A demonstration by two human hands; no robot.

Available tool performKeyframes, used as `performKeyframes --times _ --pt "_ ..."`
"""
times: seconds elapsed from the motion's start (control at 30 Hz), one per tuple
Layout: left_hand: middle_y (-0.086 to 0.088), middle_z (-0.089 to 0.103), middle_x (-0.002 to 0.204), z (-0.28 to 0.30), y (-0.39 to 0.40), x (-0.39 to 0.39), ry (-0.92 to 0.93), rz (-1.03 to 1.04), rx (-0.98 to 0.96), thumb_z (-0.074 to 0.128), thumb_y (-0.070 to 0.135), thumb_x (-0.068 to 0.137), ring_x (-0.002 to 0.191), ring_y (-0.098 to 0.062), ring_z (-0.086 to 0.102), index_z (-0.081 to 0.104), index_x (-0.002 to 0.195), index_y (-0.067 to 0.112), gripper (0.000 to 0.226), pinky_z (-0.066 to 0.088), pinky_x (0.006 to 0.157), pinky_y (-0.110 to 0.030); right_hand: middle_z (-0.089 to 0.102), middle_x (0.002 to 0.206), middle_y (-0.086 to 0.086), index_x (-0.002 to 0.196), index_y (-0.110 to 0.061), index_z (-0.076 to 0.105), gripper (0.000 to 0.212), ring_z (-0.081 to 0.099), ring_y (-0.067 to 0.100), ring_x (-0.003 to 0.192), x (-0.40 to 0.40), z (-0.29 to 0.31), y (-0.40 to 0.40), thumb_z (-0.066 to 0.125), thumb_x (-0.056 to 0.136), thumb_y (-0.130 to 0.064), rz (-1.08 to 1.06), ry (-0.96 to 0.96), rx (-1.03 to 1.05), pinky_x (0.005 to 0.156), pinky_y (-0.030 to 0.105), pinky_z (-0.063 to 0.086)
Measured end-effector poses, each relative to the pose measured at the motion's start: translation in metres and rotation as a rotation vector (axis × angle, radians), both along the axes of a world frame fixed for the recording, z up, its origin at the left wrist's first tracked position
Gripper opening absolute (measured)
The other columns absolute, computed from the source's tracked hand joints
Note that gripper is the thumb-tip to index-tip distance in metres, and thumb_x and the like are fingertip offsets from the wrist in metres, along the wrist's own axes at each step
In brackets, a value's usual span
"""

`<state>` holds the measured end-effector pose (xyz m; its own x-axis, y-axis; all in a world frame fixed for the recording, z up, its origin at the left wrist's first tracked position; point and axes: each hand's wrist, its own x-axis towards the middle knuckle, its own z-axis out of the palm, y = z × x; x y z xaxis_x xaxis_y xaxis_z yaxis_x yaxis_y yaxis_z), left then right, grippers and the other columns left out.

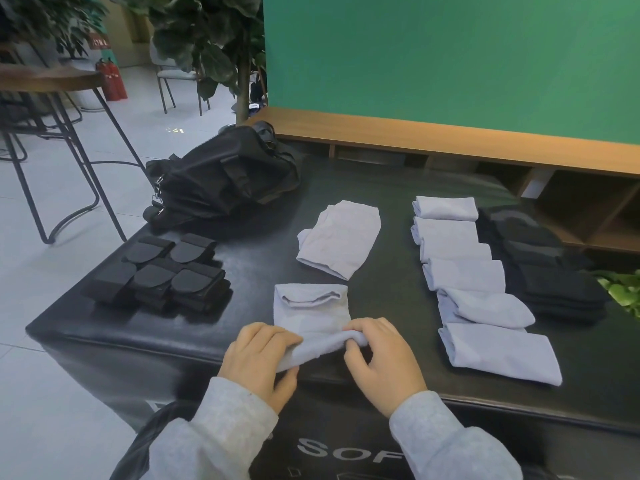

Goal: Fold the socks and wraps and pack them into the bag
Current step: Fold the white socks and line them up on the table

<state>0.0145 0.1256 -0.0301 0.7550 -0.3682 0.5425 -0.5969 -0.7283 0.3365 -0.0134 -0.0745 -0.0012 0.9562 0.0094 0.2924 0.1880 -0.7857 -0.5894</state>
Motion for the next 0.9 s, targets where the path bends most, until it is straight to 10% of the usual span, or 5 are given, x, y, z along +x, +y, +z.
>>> performKeyframes --times 0.1,0.33,0.6,0.9 --pt "0.012 0.061 0.077 0.005 0.001 0.000 -0.031 0.048 -0.048 0.057 0.036 0.074 0.083 -0.011 0.053 0.062 0.083 0.027 0.014 0.051 0.059 -0.031 0.054 0.090 -0.014 0.092 -0.036 0.049 0.008 0.051 0.004 0.087 -0.003 0.000 -0.001 0.051 0.089 -0.028 -0.018 0.047 0.049 0.073 0.015 0.042" --pt "0.011 0.062 0.077 0.012 -0.007 -0.002 -0.147 0.159 -0.039 0.019 0.062 0.092 0.085 -0.011 0.043 0.065 0.066 0.025 0.065 0.039 0.061 -0.033 0.052 0.090 -0.019 0.094 -0.037 0.042 0.015 0.051 0.003 0.088 -0.003 0.003 0.000 0.054 0.087 -0.032 -0.043 0.030 0.065 0.071 0.013 0.041" --pt "-0.003 0.065 0.106 0.020 -0.012 -0.001 -0.096 0.177 -0.104 0.019 0.061 0.093 0.111 -0.019 0.042 0.064 0.069 0.024 0.063 0.044 0.075 -0.051 0.045 0.091 -0.017 0.093 -0.035 0.040 0.014 0.049 0.007 0.084 -0.003 0.005 0.001 0.053 0.089 -0.032 -0.045 0.027 0.048 0.070 0.016 0.040" --pt "0.020 0.054 0.110 0.016 -0.011 0.002 0.080 0.136 -0.261 0.037 0.049 0.086 0.117 -0.003 0.040 0.046 0.069 0.040 0.020 0.026 0.082 -0.041 0.045 0.094 -0.015 0.094 -0.035 0.041 0.009 0.049 0.008 0.084 -0.001 0.005 0.002 0.049 0.091 -0.035 -0.039 0.027 0.005 0.073 0.018 0.041"
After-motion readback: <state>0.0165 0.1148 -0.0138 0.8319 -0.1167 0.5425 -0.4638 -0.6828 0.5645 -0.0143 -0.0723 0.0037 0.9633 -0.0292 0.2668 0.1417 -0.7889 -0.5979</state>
